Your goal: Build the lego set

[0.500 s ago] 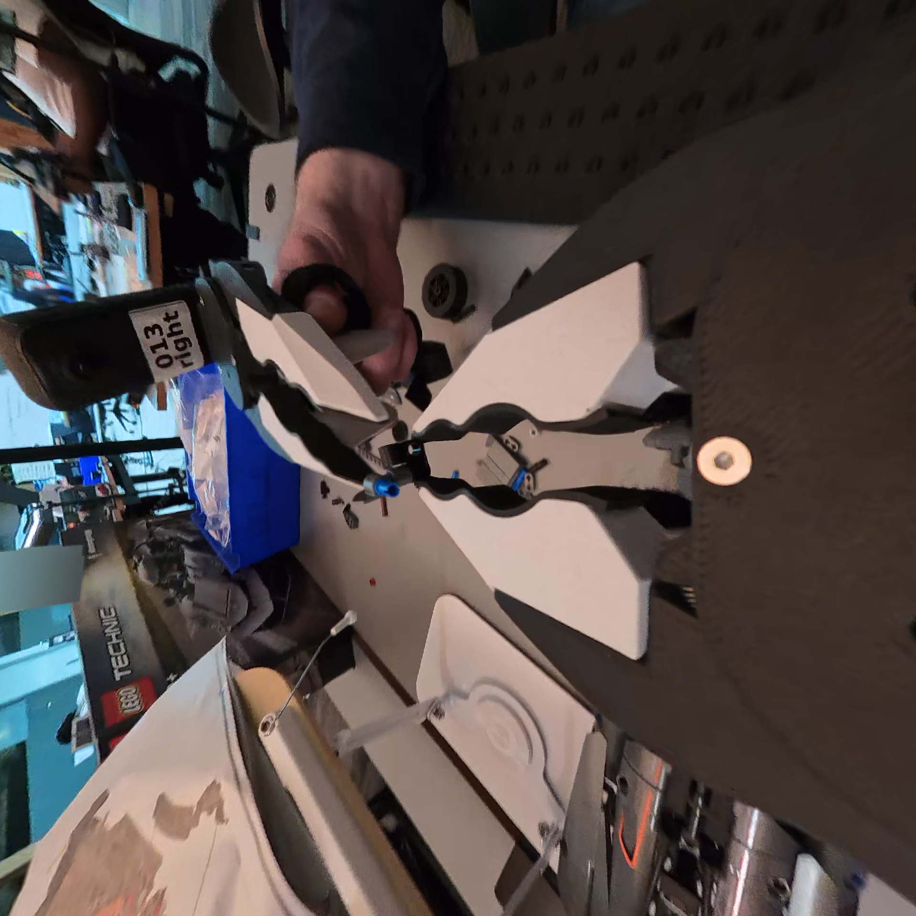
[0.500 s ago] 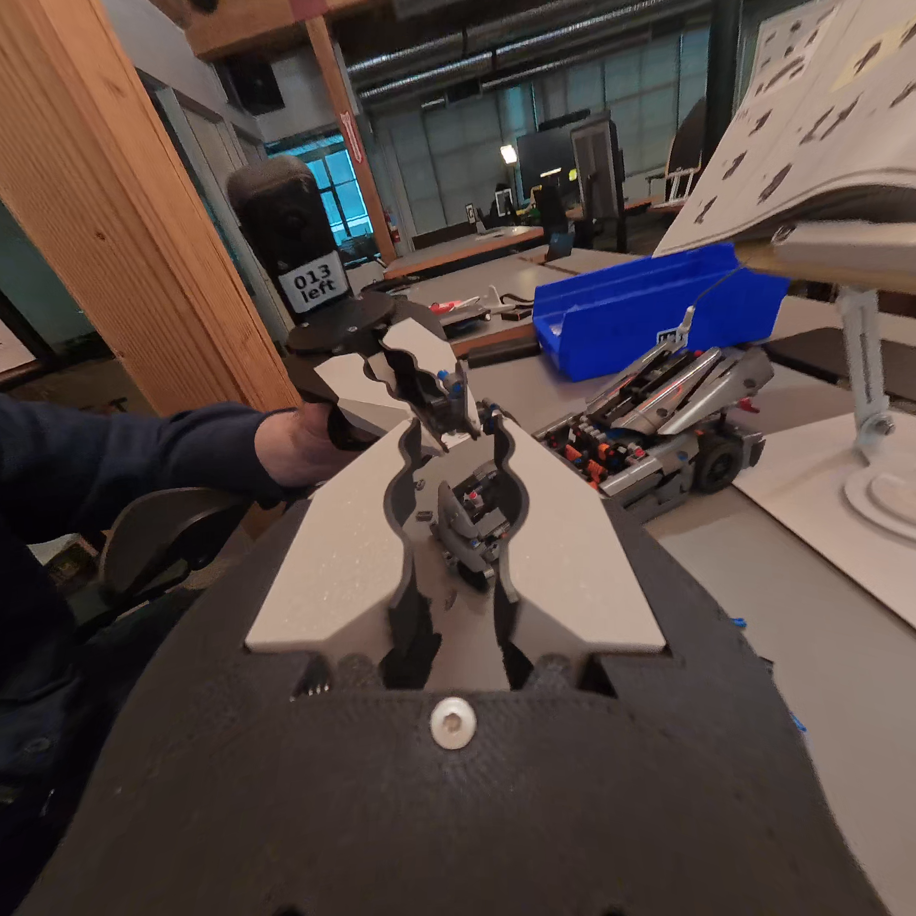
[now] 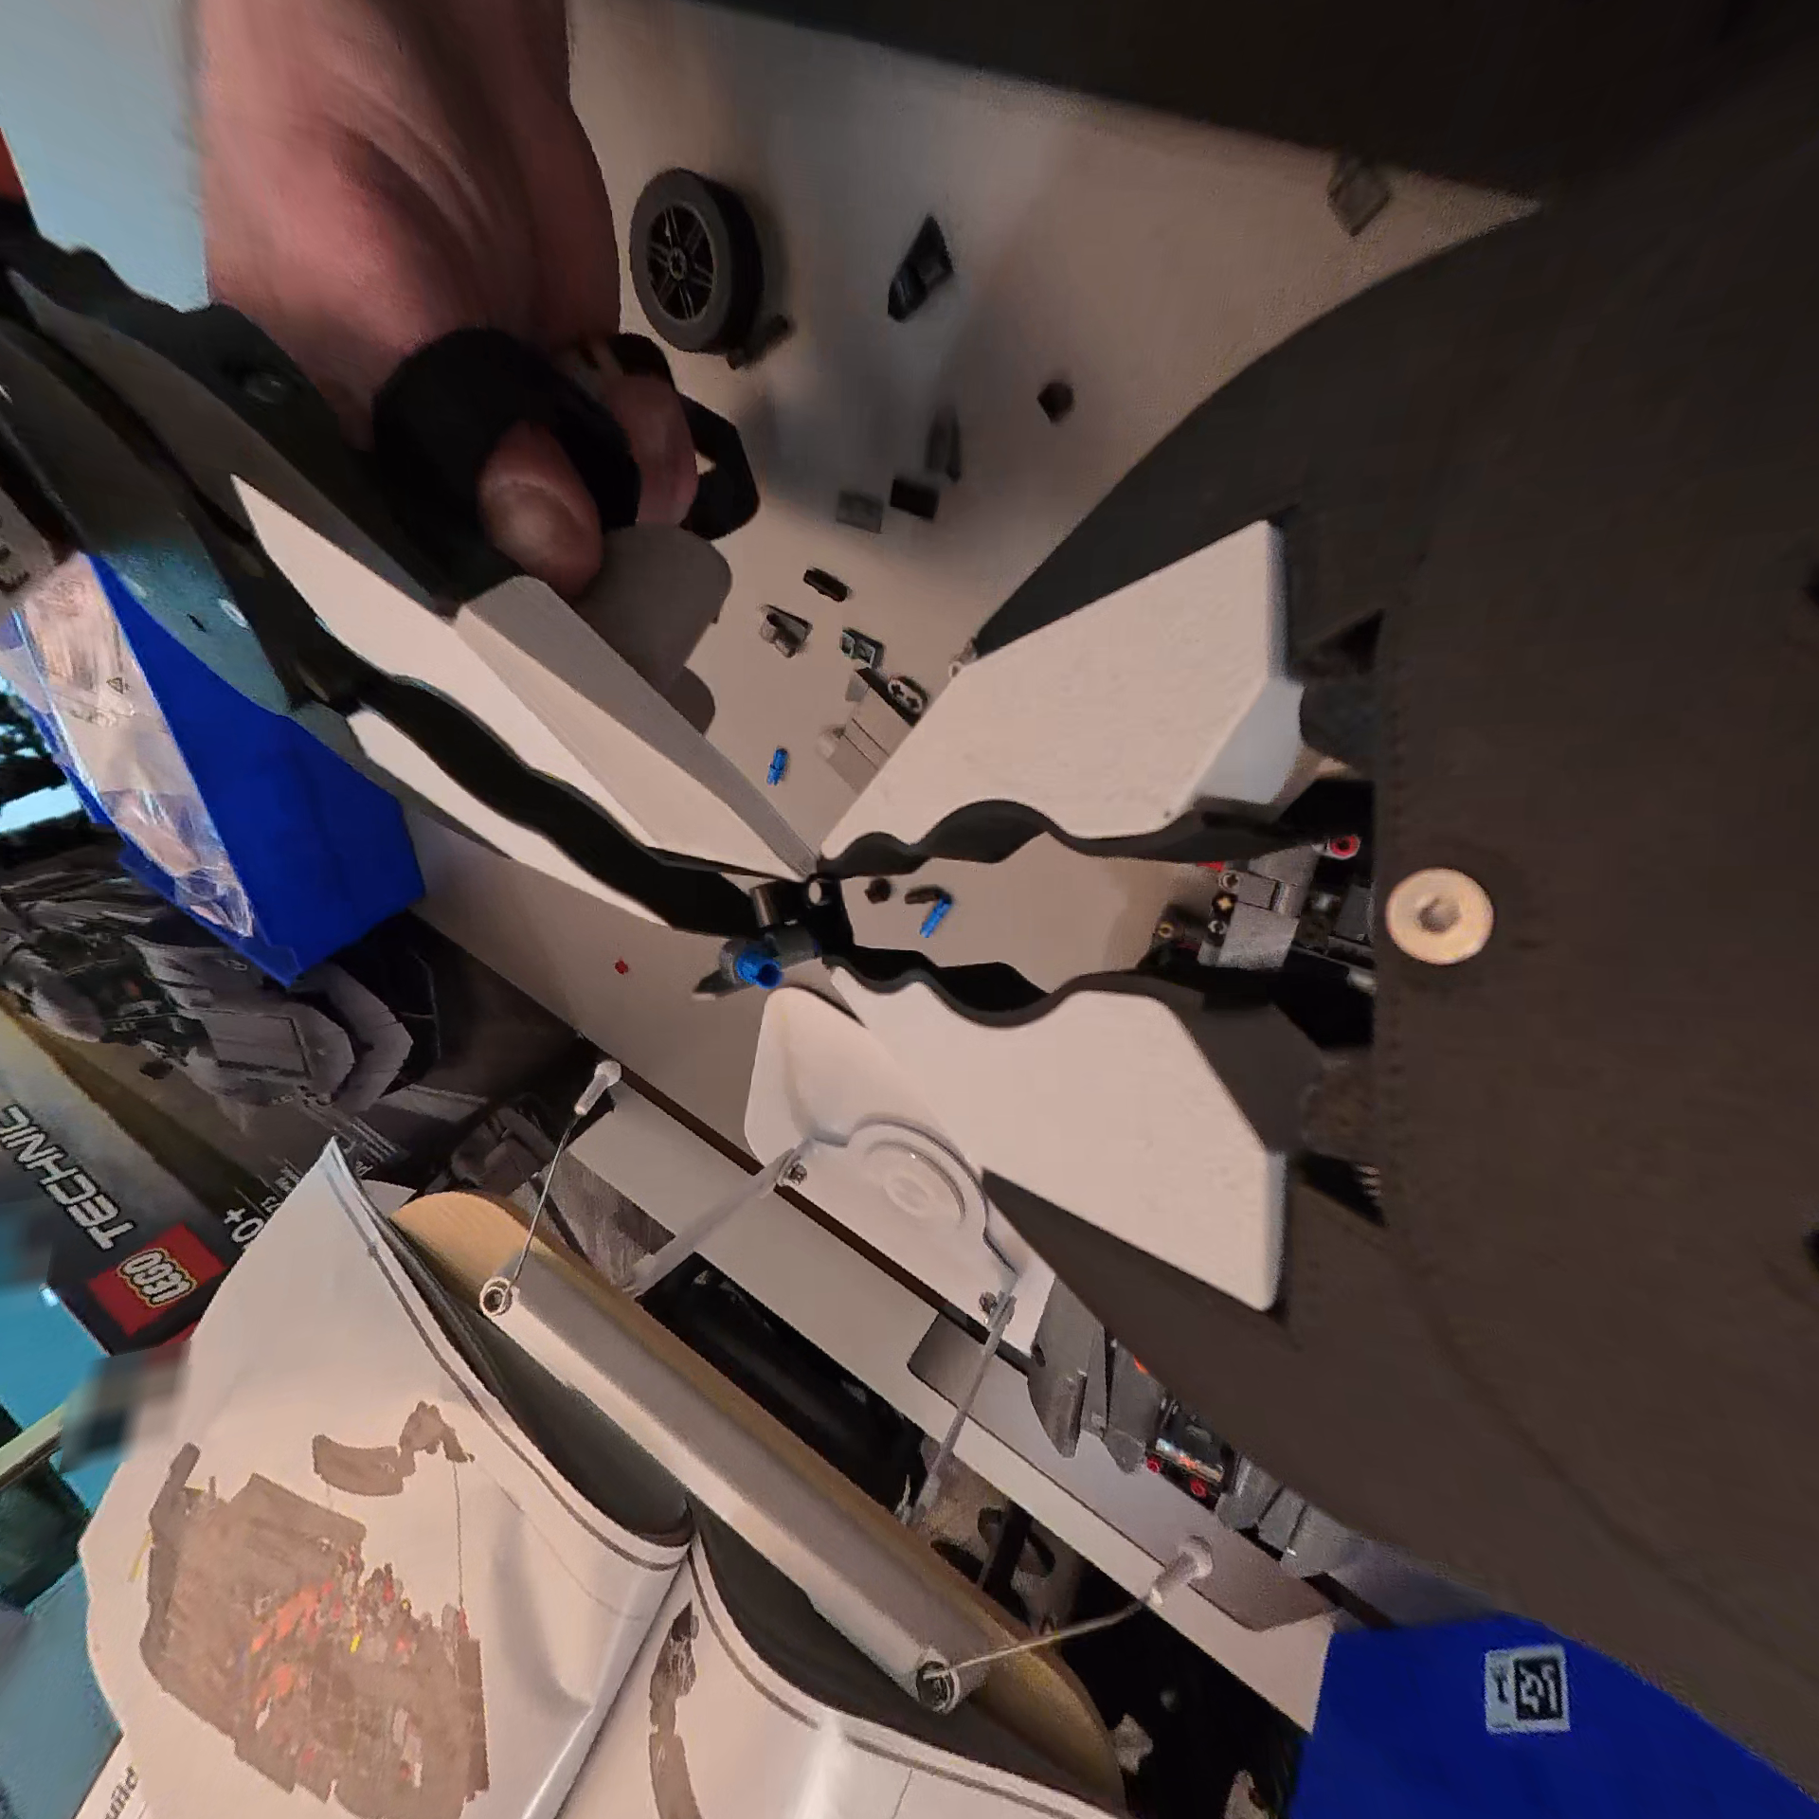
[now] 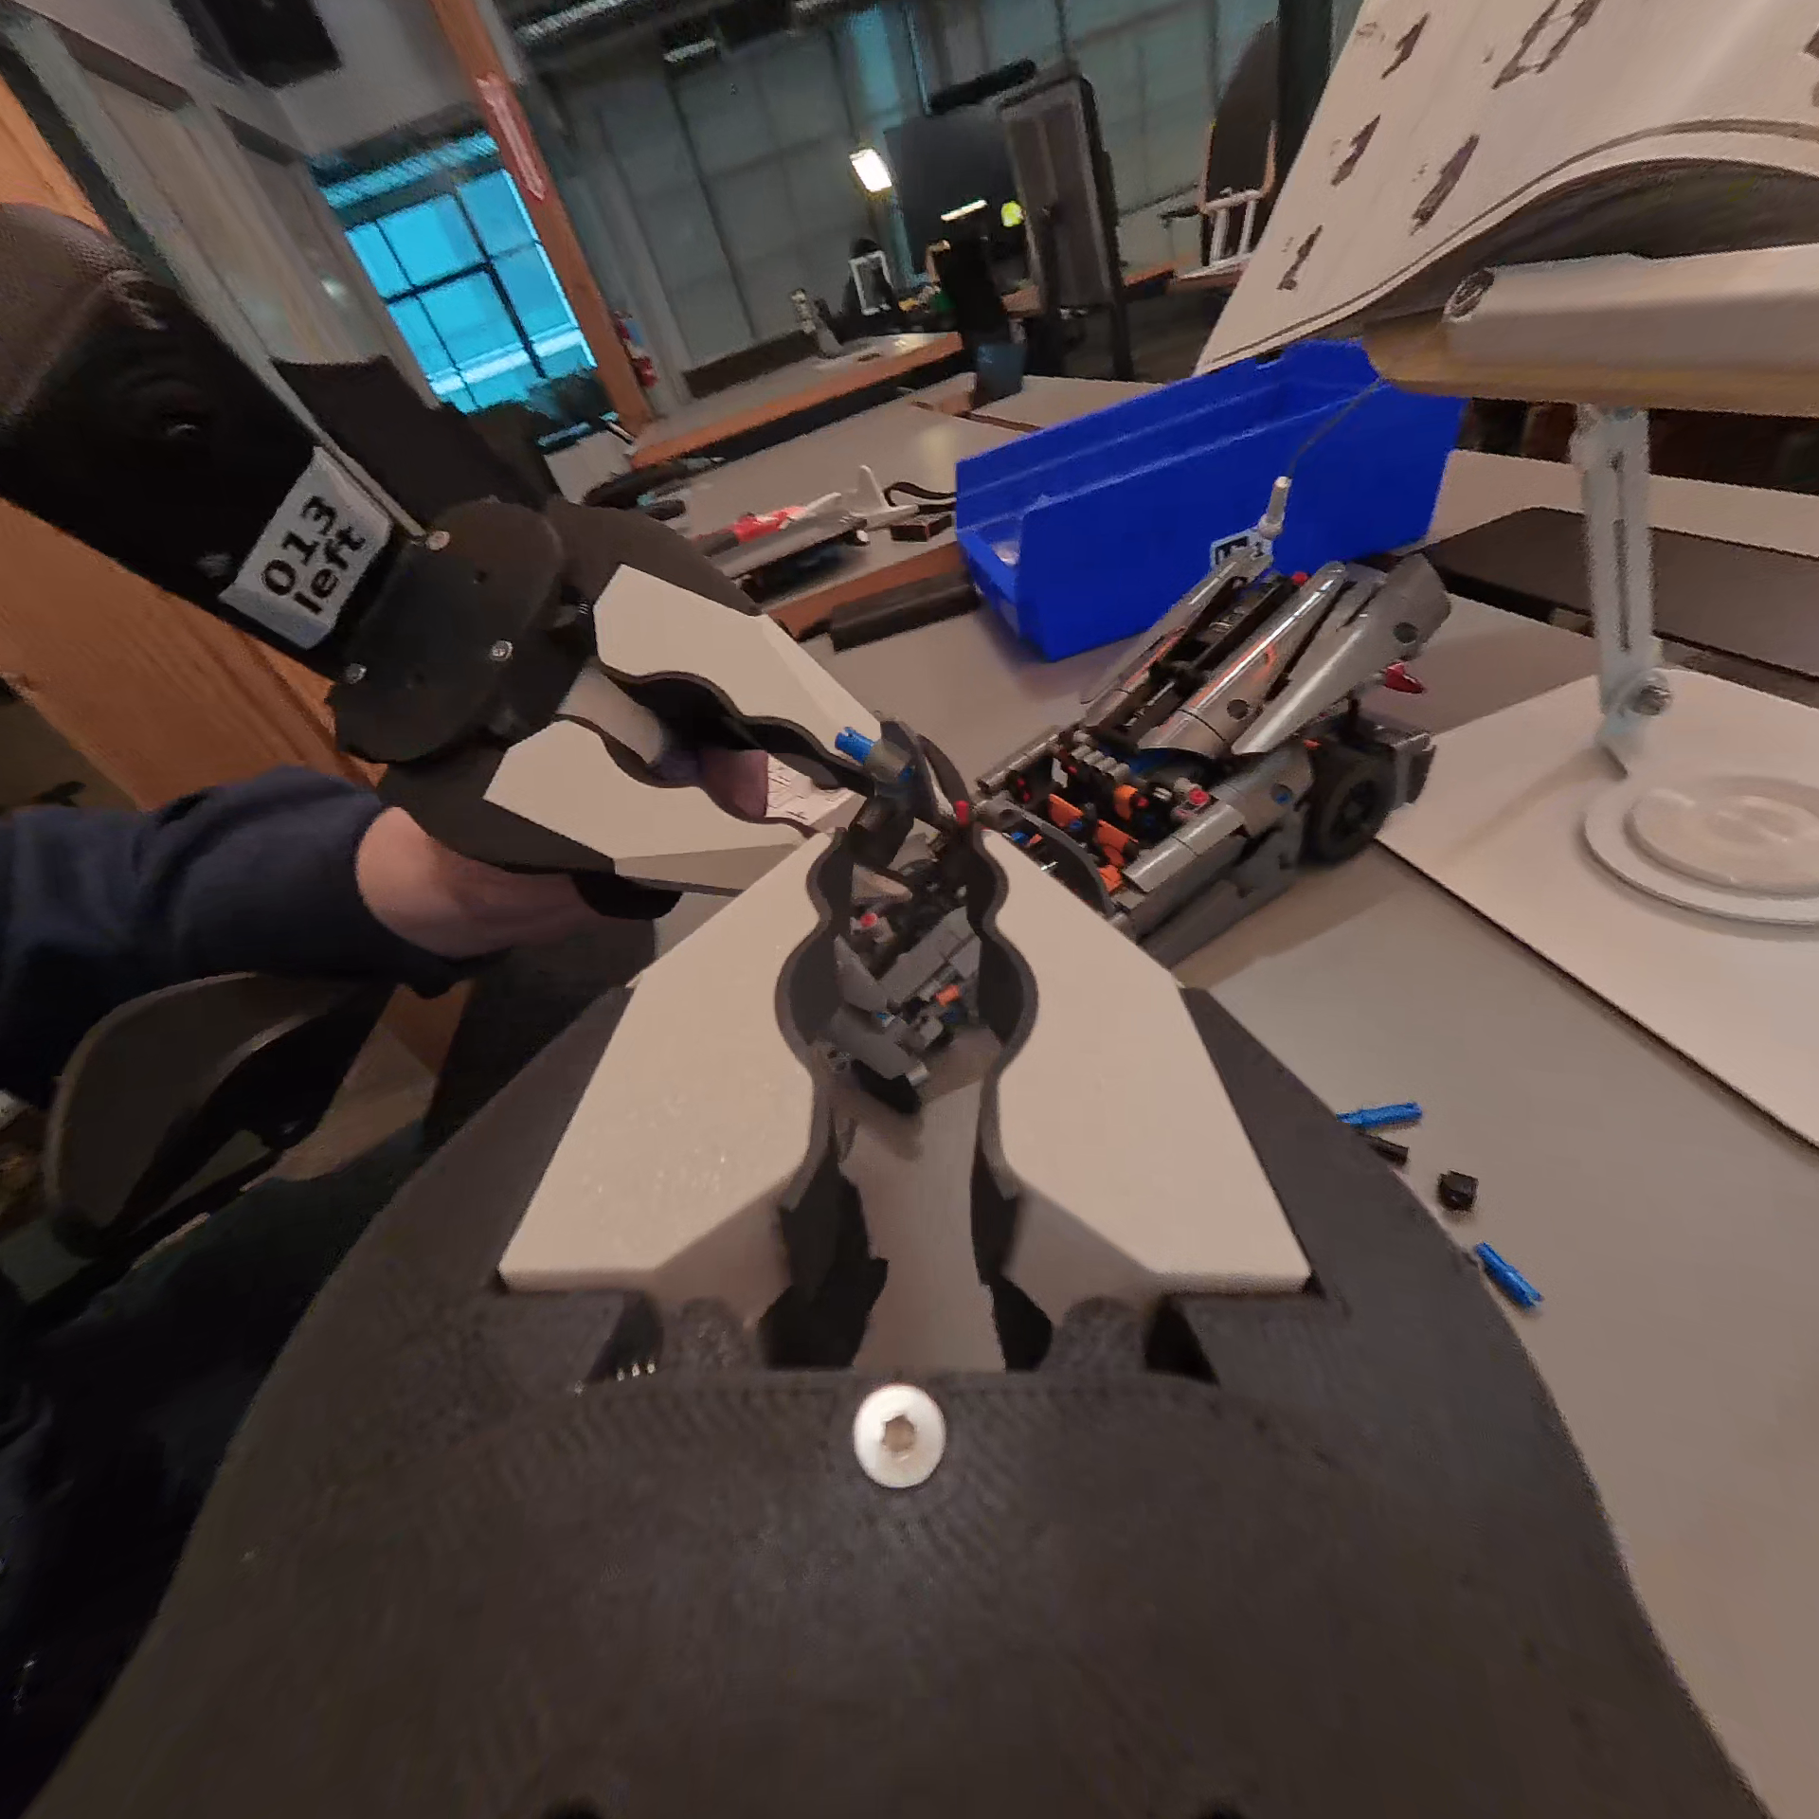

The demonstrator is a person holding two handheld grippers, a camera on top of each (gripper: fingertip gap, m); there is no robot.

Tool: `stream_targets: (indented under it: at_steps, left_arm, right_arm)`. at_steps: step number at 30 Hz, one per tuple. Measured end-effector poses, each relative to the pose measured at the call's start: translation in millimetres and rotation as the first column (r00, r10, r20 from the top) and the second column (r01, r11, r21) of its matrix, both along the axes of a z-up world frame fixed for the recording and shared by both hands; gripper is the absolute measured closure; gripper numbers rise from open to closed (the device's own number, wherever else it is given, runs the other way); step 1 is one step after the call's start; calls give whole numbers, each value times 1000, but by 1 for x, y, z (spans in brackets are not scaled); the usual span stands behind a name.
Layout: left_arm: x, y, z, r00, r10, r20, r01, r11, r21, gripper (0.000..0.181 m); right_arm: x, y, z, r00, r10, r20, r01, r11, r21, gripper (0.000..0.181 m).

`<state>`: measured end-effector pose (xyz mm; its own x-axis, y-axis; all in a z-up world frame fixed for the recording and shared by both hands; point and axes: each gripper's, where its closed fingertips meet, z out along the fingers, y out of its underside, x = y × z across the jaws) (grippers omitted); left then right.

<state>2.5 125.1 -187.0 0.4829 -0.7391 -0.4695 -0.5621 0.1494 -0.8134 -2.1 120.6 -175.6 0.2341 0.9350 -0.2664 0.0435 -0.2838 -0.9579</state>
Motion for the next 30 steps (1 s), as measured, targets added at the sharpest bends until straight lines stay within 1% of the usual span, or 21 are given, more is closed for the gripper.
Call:
stream_targets:
  at_steps: [2, 4, 5, 8, 12, 16, 18, 20, 23, 26, 30]
  left_arm:
    - [-1, 2, 1, 999, 25, -22, -24, 1000, 18, 169]
    - [-4, 6, -2, 996, 63, -56, -61, 997, 41, 169]
    - [-4, 6, -2, 996, 66, -63, -63, 997, 47, 169]
    - [-3, 6, -3, 995, 62, -73, -58, 997, 53, 169]
    - [-3, 6, -4, 993, 73, -95, -67, 996, 63, 169]
    - [-5, 8, -5, 986, 92, -138, -80, 992, 94, 169]
    - [-6, 9, -7, 979, 105, -172, -86, 990, 111, 169]
    - [-8, 11, -13, 970, 116, -211, -92, 989, 117, 169]
    - [-8, 12, -14, 971, 115, -209, -92, 989, 113, 169]
    - [-8, 12, -16, 966, 116, -229, -91, 989, 118, 169]
    - [-9, 13, -19, 959, 127, -252, -98, 987, 127, 172]
  right_arm:
    - [-1, -1, 0, 999, -21, 27, 20, 999, 41, 167]
    - [-1, 1, -6, 998, -41, 57, 39, 999, 36, 175]
    - [-2, 0, -7, 998, -35, 58, 34, 999, 31, 181]
    - [-1, 0, -8, 998, -31, 53, 29, 999, 36, 181]
    - [-3, -1, -5, 999, -28, 33, 26, 999, 37, 177]
    - [-4, 1, -7, 1000, -19, 2, 19, 1000, -18, 176]
    - [-4, 2, -10, 1000, -20, 13, 21, 1000, -19, 178]
    - [-4, 6, -17, 997, -55, 56, 56, 998, -5, 172]
    - [-4, 8, -17, 997, -60, 49, 60, 998, -16, 172]
    - [-5, 4, -17, 999, -26, 32, 27, 999, -41, 177]
    - [-5, 5, -15, 1000, -21, 18, 22, 999, -40, 178]
